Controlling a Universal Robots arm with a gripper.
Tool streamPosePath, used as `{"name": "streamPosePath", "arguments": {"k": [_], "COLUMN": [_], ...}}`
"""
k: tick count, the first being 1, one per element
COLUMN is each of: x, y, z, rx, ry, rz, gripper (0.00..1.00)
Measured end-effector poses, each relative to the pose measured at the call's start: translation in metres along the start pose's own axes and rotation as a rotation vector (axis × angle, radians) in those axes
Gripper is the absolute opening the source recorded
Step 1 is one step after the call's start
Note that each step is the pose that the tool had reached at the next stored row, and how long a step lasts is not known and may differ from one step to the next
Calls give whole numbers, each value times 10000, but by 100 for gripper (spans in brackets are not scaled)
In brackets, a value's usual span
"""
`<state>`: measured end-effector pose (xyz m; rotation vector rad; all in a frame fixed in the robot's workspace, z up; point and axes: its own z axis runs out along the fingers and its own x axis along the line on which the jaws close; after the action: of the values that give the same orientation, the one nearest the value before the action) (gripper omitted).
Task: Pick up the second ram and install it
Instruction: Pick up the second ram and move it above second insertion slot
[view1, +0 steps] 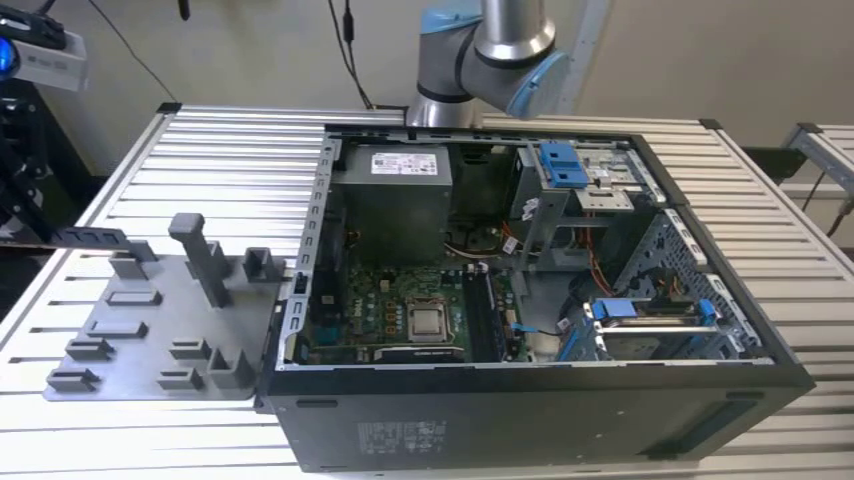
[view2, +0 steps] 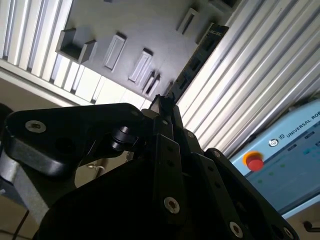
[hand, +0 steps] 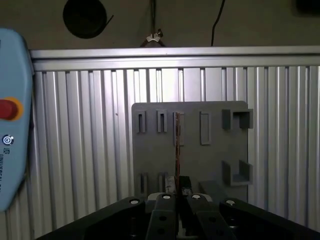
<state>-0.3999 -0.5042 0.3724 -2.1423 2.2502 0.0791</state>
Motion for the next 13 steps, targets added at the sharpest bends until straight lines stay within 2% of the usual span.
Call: {"name": "streamPosePath", "arguments": {"k": [8, 13], "x": [-5, -10], "y": [1, 3], "z": [-79, -168], "rx": [0, -1], "ry": [0, 1], "rz": [0, 0], "gripper": [15, 15]}}
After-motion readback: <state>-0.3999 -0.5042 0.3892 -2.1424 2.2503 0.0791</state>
